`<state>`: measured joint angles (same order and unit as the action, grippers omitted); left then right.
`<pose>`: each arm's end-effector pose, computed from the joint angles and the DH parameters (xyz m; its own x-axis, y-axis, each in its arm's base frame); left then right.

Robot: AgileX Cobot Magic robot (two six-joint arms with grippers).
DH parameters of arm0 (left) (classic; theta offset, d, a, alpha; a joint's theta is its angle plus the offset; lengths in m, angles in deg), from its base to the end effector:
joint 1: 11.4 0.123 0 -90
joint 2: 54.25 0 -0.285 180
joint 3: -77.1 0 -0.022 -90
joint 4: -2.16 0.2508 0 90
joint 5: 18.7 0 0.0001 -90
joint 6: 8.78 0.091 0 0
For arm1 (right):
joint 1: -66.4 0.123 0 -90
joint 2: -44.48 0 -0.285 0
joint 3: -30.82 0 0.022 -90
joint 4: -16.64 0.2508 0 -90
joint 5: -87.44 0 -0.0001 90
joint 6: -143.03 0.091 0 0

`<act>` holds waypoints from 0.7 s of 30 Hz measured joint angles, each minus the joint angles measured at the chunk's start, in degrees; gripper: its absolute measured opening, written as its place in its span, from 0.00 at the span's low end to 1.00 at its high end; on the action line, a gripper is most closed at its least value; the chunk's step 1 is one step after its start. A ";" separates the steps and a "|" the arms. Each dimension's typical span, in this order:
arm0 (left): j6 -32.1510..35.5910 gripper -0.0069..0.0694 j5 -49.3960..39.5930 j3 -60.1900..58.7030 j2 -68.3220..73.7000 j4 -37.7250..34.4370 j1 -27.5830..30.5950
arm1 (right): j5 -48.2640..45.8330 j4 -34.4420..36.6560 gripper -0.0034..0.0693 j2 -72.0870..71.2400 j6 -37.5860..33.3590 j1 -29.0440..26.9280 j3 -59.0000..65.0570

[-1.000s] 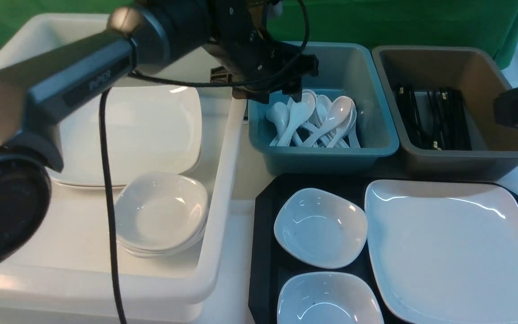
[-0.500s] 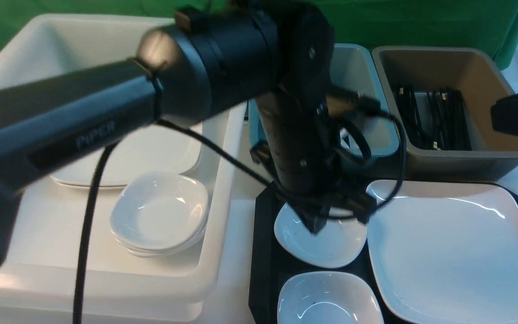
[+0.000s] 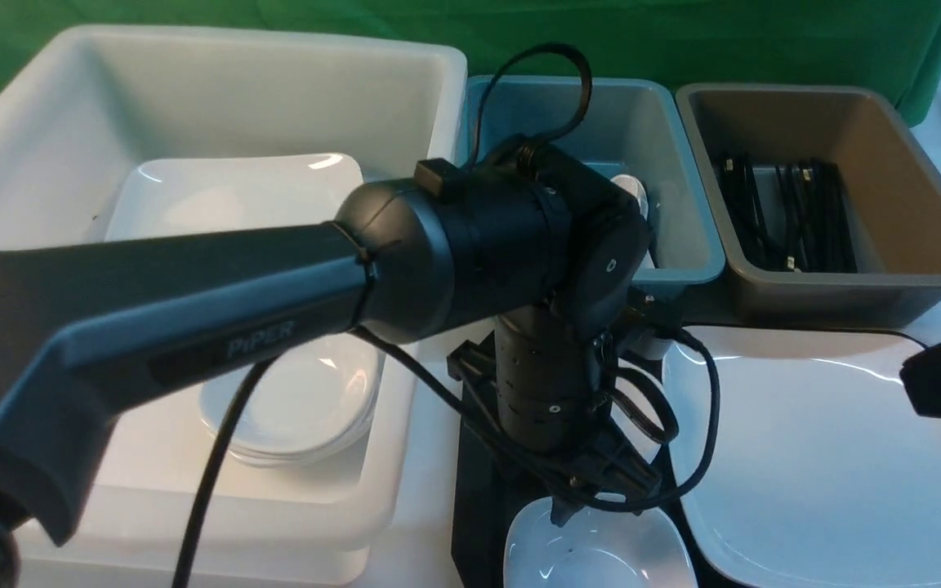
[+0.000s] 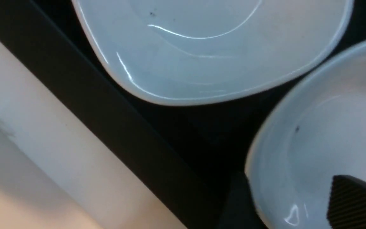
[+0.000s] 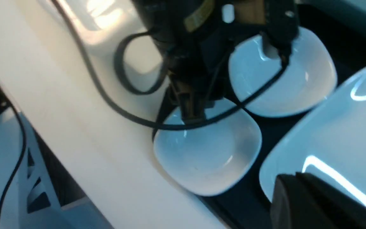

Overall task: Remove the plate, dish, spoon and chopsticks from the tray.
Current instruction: Use the left arm to grab a small plate from the dinner plate

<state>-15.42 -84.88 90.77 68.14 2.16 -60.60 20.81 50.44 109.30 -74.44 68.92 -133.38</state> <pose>0.2648 -0.3068 0.2134 -0.7340 0.6734 -0.0883 0.6767 0.7362 -0.0103 0.1672 0.0539 0.3808 -0.6059 -0.3574 -0.7108 -0.6246 0.7670 0.1468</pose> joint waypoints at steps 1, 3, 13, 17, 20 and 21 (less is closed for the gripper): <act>0.00 0.68 0.13 0.00 0.66 0.00 0.00 | 0.00 -1.76 0.09 0.00 2.03 0.00 0.00; 0.00 0.75 0.49 0.00 1.68 0.00 0.00 | 0.00 -4.89 0.08 0.00 5.57 0.00 0.00; 0.05 0.78 2.42 0.00 5.38 -0.93 0.00 | -0.05 -9.05 0.08 0.00 8.30 0.00 0.00; -0.22 0.62 2.19 0.00 6.61 -1.54 0.00 | 0.00 -9.28 0.08 0.00 7.97 0.59 0.00; 0.05 0.41 1.10 0.05 7.06 -2.44 0.00 | -0.01 -9.35 0.08 0.00 7.73 2.77 0.00; 0.17 0.38 0.20 0.20 6.83 -2.85 0.00 | -0.01 -9.35 0.08 0.00 7.65 3.51 0.00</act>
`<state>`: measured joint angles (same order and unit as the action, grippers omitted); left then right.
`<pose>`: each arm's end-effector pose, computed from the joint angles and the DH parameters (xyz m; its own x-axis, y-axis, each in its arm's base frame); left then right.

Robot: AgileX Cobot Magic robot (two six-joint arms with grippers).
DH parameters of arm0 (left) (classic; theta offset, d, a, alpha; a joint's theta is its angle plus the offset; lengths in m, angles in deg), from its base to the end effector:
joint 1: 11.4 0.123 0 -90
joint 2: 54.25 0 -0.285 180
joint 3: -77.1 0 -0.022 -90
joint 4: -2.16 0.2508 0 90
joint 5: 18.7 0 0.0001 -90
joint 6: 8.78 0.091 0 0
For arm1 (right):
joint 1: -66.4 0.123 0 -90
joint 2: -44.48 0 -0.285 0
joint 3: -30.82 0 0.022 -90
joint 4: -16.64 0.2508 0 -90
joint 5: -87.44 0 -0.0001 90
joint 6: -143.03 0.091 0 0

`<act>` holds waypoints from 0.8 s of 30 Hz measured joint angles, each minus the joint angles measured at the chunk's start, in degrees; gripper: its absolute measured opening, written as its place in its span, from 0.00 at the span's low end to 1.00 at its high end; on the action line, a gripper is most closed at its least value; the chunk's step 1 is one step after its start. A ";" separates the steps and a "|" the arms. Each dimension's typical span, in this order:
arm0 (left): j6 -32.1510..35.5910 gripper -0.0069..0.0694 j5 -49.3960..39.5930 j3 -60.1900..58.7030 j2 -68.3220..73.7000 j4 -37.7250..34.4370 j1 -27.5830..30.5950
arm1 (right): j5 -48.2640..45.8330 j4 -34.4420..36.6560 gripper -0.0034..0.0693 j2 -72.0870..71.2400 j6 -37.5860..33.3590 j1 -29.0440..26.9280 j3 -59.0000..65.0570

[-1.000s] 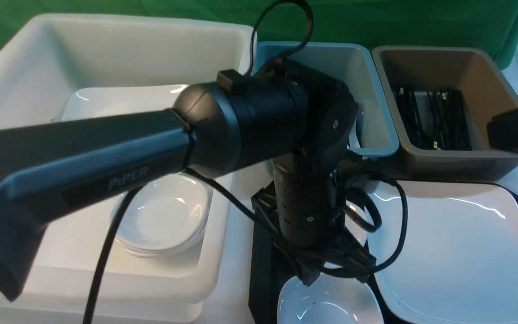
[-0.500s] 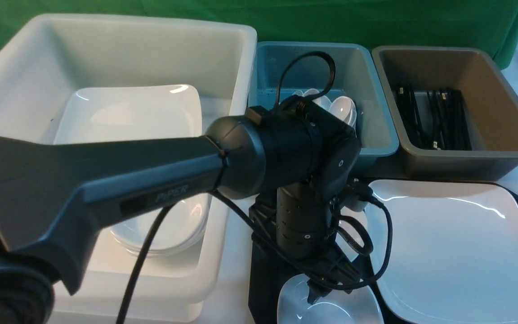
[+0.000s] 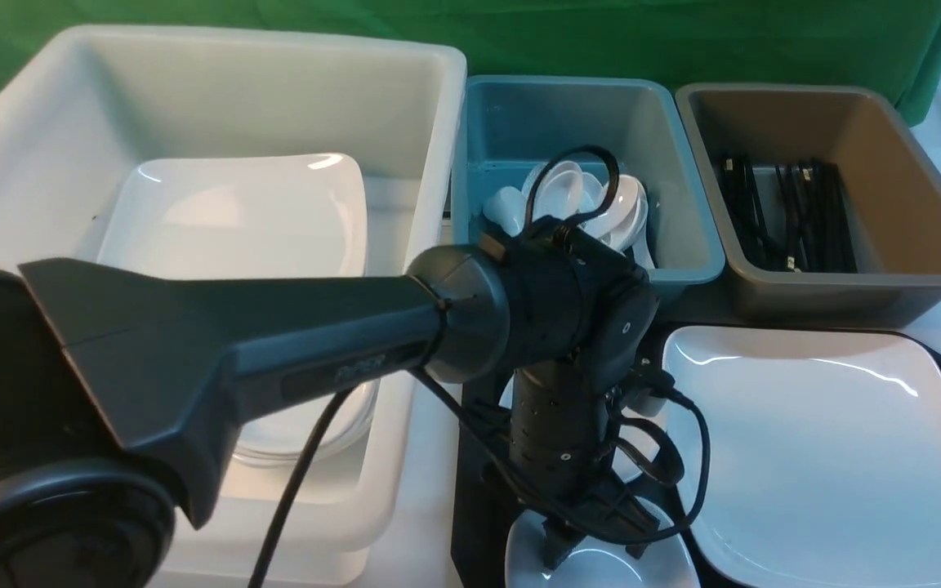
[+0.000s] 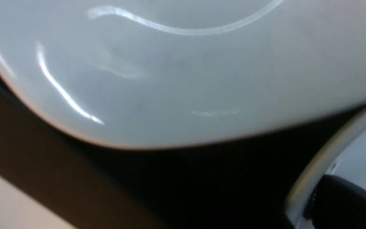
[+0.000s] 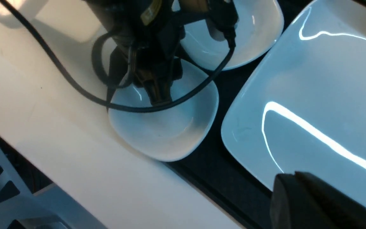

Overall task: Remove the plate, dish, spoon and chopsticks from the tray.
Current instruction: Use the left arm to grab a small plate from the dinner plate, then use the left arm to put the small plate into the large storage box on the left

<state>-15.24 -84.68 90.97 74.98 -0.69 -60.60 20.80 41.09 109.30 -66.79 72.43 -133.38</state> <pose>0.2675 -0.3162 0.1653 -0.7477 0.6634 0.0287 0.6622 0.7481 -0.0420 0.1659 0.0523 0.3743 -0.6648 -0.3822 -0.6419 -0.5686 0.8162 0.1028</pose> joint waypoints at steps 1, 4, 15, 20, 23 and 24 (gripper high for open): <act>0.05 0.36 -0.34 0.22 -0.18 -0.18 0.00 | 0.00 -0.06 0.08 0.00 -0.05 0.72 0.00; 0.05 0.33 -2.38 1.76 -0.50 -0.61 0.12 | -0.05 -0.06 0.08 0.00 -0.30 3.26 0.00; 0.05 0.14 -3.62 2.83 -12.58 0.11 0.17 | -0.05 0.00 0.08 0.00 -0.78 5.60 0.00; 0.05 0.14 -3.74 2.83 -19.52 -0.39 2.16 | 0.00 1.06 0.08 0.00 -0.78 5.60 -0.07; 0.05 0.14 -3.79 2.83 -23.83 -0.90 6.19 | 0.10 3.54 0.08 0.00 -1.42 5.60 -1.65; 0.06 0.14 -3.84 2.83 -25.37 -1.20 8.30 | 0.26 4.98 0.08 0.00 -2.12 5.60 -2.36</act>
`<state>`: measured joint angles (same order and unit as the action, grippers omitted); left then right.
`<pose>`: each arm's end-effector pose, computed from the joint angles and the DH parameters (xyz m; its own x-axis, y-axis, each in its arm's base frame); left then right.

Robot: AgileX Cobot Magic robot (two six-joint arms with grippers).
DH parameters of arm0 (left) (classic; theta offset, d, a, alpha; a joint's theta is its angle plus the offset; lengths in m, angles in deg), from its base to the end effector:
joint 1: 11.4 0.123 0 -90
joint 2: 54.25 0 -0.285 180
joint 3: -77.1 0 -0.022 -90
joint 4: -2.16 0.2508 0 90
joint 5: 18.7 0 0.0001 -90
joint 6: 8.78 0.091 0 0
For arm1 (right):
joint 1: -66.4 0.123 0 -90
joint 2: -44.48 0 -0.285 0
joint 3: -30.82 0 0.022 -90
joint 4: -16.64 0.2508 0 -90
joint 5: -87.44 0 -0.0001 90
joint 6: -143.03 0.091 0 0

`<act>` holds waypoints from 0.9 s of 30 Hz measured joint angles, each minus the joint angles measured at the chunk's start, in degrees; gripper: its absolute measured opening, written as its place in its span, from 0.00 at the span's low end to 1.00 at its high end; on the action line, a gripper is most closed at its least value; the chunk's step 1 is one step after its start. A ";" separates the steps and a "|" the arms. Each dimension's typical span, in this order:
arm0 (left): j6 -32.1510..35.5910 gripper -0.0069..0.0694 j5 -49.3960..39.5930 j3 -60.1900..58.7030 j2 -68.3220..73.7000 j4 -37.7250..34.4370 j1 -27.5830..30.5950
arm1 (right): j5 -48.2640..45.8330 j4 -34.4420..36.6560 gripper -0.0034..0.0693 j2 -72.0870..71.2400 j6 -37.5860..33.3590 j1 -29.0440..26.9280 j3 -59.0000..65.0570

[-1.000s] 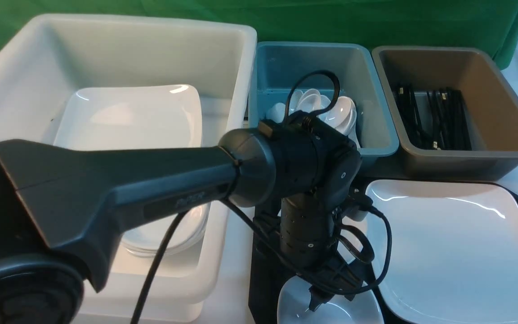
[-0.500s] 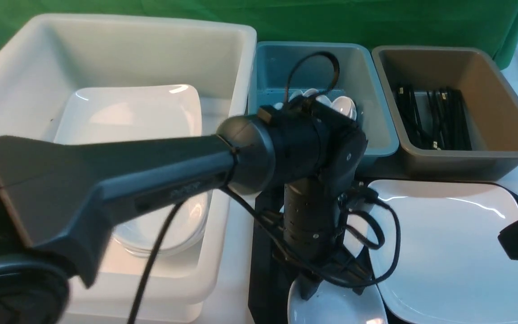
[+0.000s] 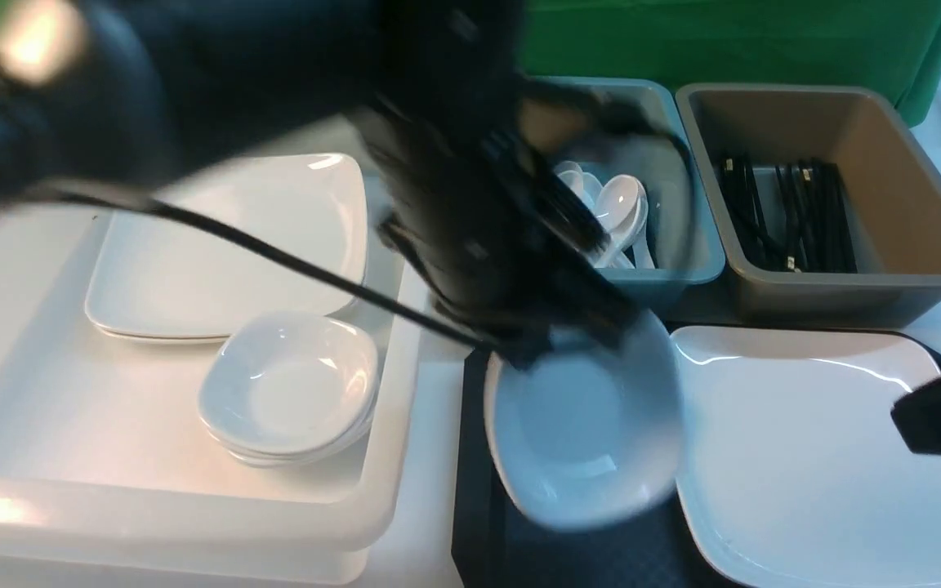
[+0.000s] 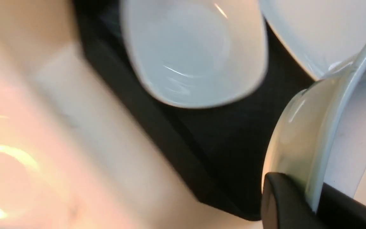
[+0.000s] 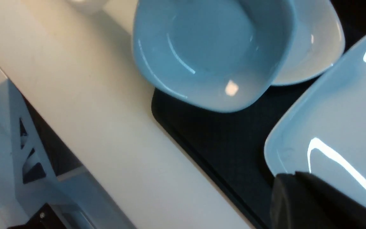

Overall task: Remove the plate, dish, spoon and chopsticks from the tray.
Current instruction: Use the left arm to put the small plate into the large storage box on the left

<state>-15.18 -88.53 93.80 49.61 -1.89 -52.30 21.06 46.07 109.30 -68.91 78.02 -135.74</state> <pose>0.2630 -0.2358 0.3505 -0.7804 0.4968 -0.3797 0.5723 0.8121 -0.1136 0.1585 0.0744 0.3898 -0.5757 -0.4182 -0.7026 -0.6810 0.7209 0.1289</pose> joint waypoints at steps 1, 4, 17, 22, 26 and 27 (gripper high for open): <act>0.00 0.14 0.00 0.00 -1.23 -0.75 1.90 | 0.68 1.38 0.08 0.00 -1.03 0.00 -0.55; 1.08 0.14 0.17 -1.51 -6.12 -4.27 11.14 | 4.67 6.79 0.08 0.40 -4.63 1.40 -2.29; 4.78 0.14 12.88 -26.28 -14.13 -20.68 42.99 | 18.11 -4.41 0.08 14.58 1.65 25.94 -11.02; 4.51 0.14 25.16 -38.80 -14.01 -27.17 44.34 | 19.89 -7.36 0.08 20.92 4.59 30.15 -16.30; 4.51 0.14 30.22 -42.88 -14.01 -29.02 44.34 | 20.34 -7.80 0.08 24.70 5.85 30.59 -18.87; 4.76 0.14 31.00 -43.36 -14.01 -29.02 44.34 | 20.45 -7.91 0.08 25.44 6.02 30.66 -19.29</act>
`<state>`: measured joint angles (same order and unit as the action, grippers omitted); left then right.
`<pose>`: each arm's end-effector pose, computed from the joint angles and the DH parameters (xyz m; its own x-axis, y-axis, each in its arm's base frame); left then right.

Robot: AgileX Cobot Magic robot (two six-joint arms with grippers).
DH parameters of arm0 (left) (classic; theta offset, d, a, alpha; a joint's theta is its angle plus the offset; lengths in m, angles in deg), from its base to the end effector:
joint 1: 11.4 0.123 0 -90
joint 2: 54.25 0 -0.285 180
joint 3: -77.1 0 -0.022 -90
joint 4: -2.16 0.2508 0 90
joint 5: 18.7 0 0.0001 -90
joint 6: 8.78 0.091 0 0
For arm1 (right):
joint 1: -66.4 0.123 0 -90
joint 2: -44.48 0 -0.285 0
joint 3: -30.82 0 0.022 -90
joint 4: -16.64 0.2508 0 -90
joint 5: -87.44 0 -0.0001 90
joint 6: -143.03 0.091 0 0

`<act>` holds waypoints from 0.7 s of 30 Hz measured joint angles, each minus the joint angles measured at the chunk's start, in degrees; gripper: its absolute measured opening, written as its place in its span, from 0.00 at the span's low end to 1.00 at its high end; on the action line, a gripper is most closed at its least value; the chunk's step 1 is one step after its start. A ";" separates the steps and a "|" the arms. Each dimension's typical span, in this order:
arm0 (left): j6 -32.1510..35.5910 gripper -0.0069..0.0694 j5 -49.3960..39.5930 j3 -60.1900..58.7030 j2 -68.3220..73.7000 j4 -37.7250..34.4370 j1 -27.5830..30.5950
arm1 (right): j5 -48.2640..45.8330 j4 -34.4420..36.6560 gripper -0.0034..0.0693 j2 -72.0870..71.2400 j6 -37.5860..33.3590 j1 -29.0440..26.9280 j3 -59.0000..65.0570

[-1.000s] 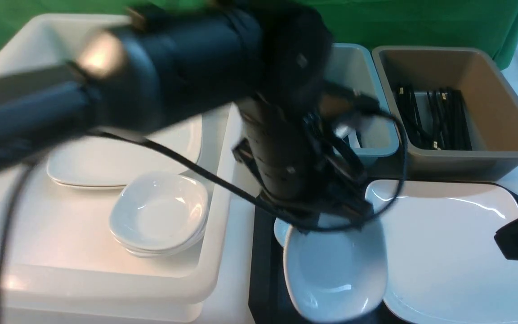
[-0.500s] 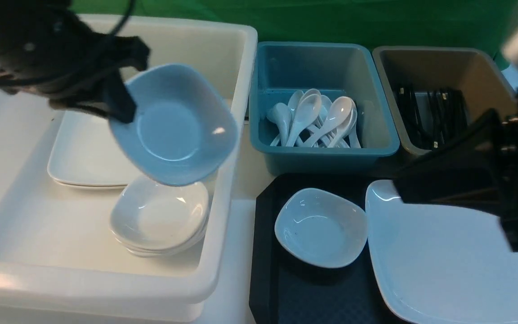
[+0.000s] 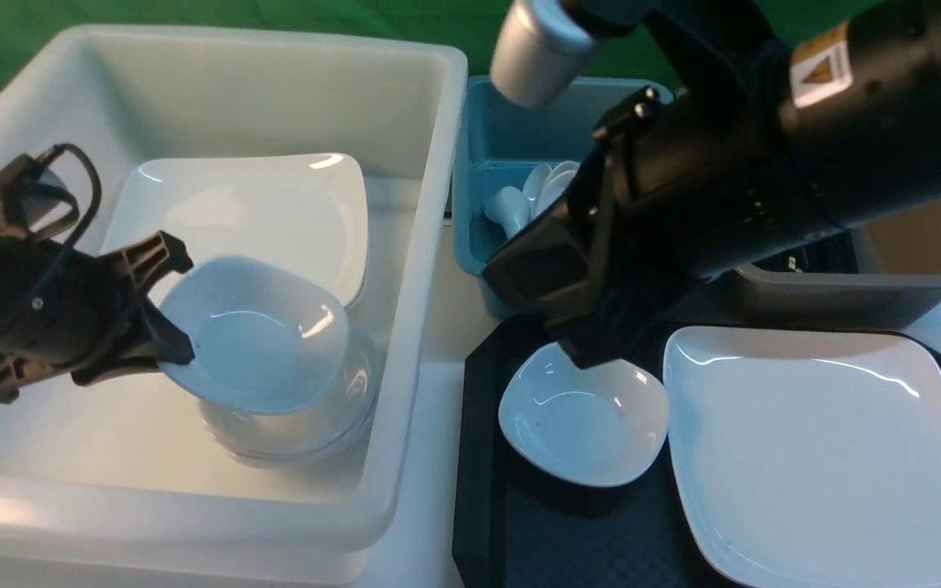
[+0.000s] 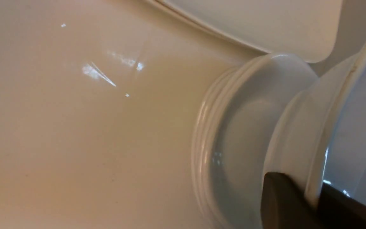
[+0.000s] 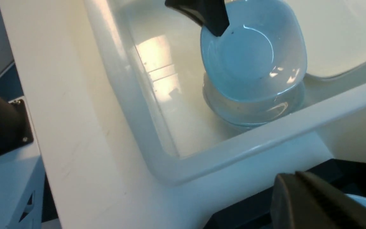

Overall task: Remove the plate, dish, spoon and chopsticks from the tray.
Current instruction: Use the left arm to put the small plate into the large storage box on the left

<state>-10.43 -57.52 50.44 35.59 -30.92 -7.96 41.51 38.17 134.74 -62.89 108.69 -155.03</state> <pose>0.2769 -0.0146 0.2413 -0.8165 -0.4991 -0.2903 -0.3170 0.8078 -0.4970 0.2188 0.2315 0.3999 -0.3031 -0.5151 -0.8018 -0.8727 0.4880 0.0164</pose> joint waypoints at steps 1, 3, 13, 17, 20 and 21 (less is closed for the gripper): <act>0.46 0.16 0.70 -0.40 0.12 0.06 0.00 | 0.09 -0.02 0.08 0.98 0.17 0.10 -0.43; 0.89 0.21 1.10 -0.67 0.16 0.06 0.00 | 0.24 -0.07 0.08 2.04 0.54 0.19 -0.69; 4.51 0.71 -5.80 1.39 -0.14 7.93 0.00 | -0.68 -6.26 0.08 2.46 3.33 0.19 -0.98; 2.68 0.74 -10.66 7.63 -1.87 15.20 0.00 | -3.97 -15.16 0.09 0.65 8.86 0.19 -0.98; 3.12 0.66 -14.50 14.49 -3.59 15.62 -0.29 | -7.62 -25.20 0.08 -2.11 14.19 0.19 -0.98; 4.32 0.57 -15.93 17.30 -4.00 15.05 -1.54 | -9.92 -29.34 0.08 -3.68 16.53 0.19 -0.98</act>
<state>-6.11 -73.45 67.74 31.60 -15.87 -9.51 31.58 8.82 131.06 -46.36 108.88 -156.01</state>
